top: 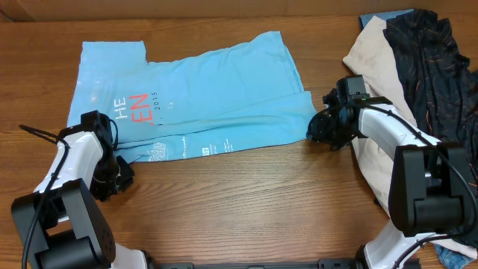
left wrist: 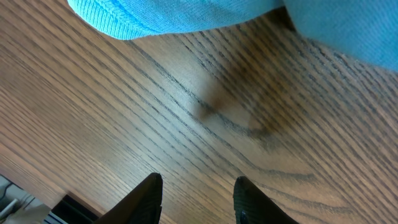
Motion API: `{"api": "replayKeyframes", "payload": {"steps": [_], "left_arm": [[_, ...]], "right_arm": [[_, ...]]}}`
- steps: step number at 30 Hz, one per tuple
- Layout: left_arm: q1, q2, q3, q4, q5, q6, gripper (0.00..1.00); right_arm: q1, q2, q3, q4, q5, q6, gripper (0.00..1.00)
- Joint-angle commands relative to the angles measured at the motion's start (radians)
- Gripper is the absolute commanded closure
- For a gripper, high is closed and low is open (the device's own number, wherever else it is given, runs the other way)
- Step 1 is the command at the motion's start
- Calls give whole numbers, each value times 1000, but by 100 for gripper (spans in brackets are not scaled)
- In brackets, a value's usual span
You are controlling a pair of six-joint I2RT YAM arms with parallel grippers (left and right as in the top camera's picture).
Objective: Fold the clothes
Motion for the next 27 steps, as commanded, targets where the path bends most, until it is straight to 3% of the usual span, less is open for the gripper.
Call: {"api": "replayKeyframes", "payload": {"steps": [1,6,16,27], "left_arm": [[0,-20,-6,0,-21,-14,59],[0,-20,-6,-2,-21,-13,59],[0,-20,-6,-21,-22,-10,59],[0,-20,-17,-10,-17,-15,53]], "right_arm": [[5,3,-17,21,14,17,69],[0,3,-16,44,24,44,96],[-132,1,17,-89,253,166,96],[-180,1,17,-110,247,140,96]]}}
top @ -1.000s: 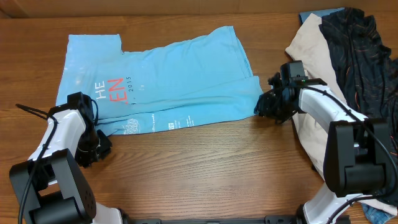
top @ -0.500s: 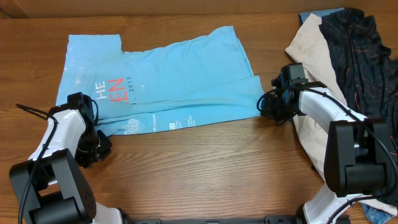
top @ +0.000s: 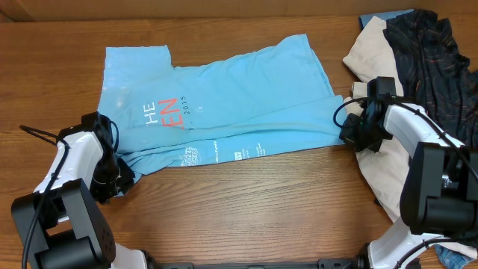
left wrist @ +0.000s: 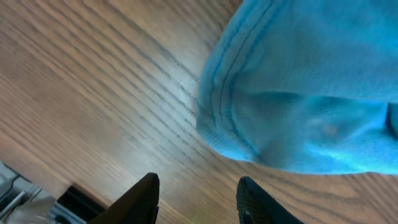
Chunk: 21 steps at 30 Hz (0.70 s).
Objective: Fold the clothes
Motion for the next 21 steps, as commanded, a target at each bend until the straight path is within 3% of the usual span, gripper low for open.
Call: {"api": "replayKeyframes", "payload": {"steps": [1,6,11,15,18,21], "left_arm": [[0,-20,-19,19,-14,-14,50],[0,-20,-69,72,-10,-14,38],[0,-20,-135,200,46,-10,40],[0,-20,-161,283,55,-2,56],[0,-20,-160,316,52,12,84],[0,-20,-154,326,-31,14,94]], "right_arm": [[-3,2,1,1,61,8,96],[-3,2,1,2,62,8,96],[-3,2,1,2,62,8,96],[-4,2,1,-2,62,8,96],[-3,2,1,-3,62,8,96],[-3,2,1,-3,62,8,96]]}}
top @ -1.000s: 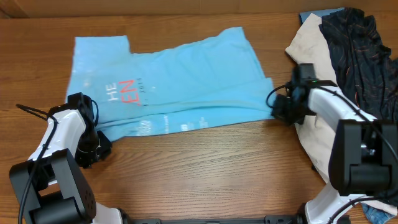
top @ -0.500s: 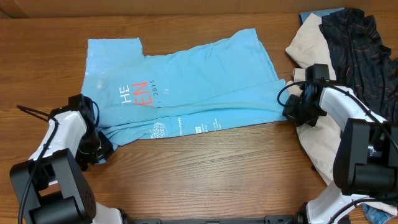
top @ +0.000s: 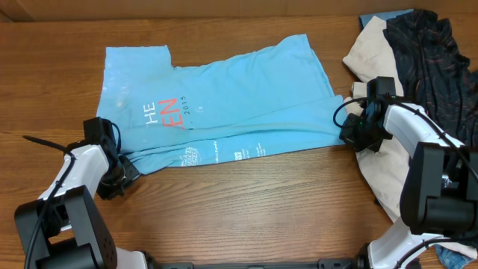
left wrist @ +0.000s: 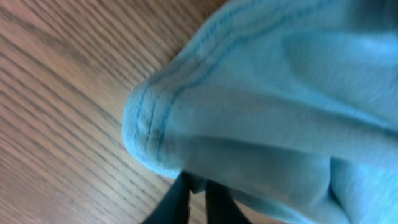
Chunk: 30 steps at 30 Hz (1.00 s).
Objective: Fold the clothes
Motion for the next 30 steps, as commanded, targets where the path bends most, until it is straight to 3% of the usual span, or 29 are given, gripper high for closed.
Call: {"api": "replayKeyframes", "payload": {"steps": [1,4,6,11,18,24,30], "left_arm": [[2,26,-8,18,-132,6,95],[3,26,18,9,-298,6,95],[9,25,42,-8,-335,-17,95],[41,25,116,-4,-331,-39,94],[77,25,208,10,-362,50,93],[90,25,235,-47,-367,55,80],[90,25,238,-79,-292,57,82]], "right_arm": [[-4,2,0,-2,58,8,96],[-4,2,0,-2,58,8,96],[-4,2,0,-2,58,8,96],[-4,2,0,-2,58,8,96],[-4,2,0,-2,58,8,96],[-4,2,0,-2,58,8,96],[-4,2,0,-5,58,8,96]]}}
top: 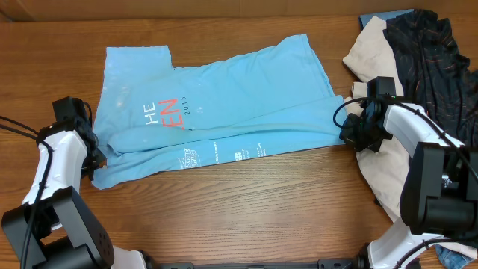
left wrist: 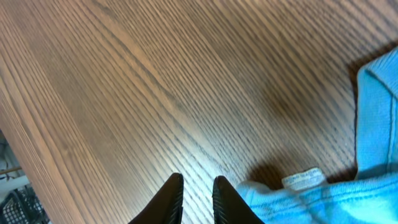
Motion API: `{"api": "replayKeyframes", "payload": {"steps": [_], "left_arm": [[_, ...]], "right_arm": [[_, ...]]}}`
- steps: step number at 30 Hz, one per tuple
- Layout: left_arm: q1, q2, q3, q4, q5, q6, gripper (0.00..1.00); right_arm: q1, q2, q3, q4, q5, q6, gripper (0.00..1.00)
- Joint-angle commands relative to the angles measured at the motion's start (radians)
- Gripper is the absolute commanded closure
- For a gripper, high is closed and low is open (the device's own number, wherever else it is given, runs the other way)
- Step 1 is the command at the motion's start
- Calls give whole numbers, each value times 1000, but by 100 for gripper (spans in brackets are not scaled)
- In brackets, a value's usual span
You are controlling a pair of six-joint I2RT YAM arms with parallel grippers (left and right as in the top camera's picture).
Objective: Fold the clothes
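A light blue T-shirt [top: 224,104] with printed letters lies spread across the table, its lower edge folded up in a long band. My left gripper [top: 92,170] is at the shirt's lower-left corner. In the left wrist view this gripper [left wrist: 198,180] stands narrowly open, with bare wood between its fingers. The blue cloth [left wrist: 336,199] and its white tag [left wrist: 303,179] lie just right of the fingers. My right gripper [top: 347,136] sits at the shirt's right edge, where the cloth gathers into it.
A pile of other clothes sits at the right: a beige piece [top: 370,45] and a dark patterned one [top: 426,60], under and behind the right arm. Bare wooden table [top: 246,209] lies in front of the shirt.
My left gripper was shut on the shirt's lower-left fold. It now sits further left, let go, and the lower layer's corner lies drawn out to the left. The right gripper has not moved.
First the shirt lay further left, with my left gripper open over bare wood below it. By the second moment the right gripper and the shirt were both further right. The left gripper then shut on the lower-left fold. Now that corner lies stretched out and released.
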Motion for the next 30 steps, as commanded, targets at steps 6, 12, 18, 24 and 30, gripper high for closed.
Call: {"api": "replayKeyframes", "payload": {"steps": [6,12,18,24,30], "left_arm": [[-5,8,74,-18,311,81,84],[-41,9,64,8,599,132,84],[-109,10,2,8,597,131,84],[-119,10,-4,-1,581,131,85],[-119,10,-4,-1,558,132,85]], "right_arm": [[-3,2,0,-5,57,8,96],[-3,2,0,-36,57,16,96],[-4,2,0,-117,62,51,96],[-3,2,0,-278,92,147,96],[-3,2,0,-349,94,147,96]]}}
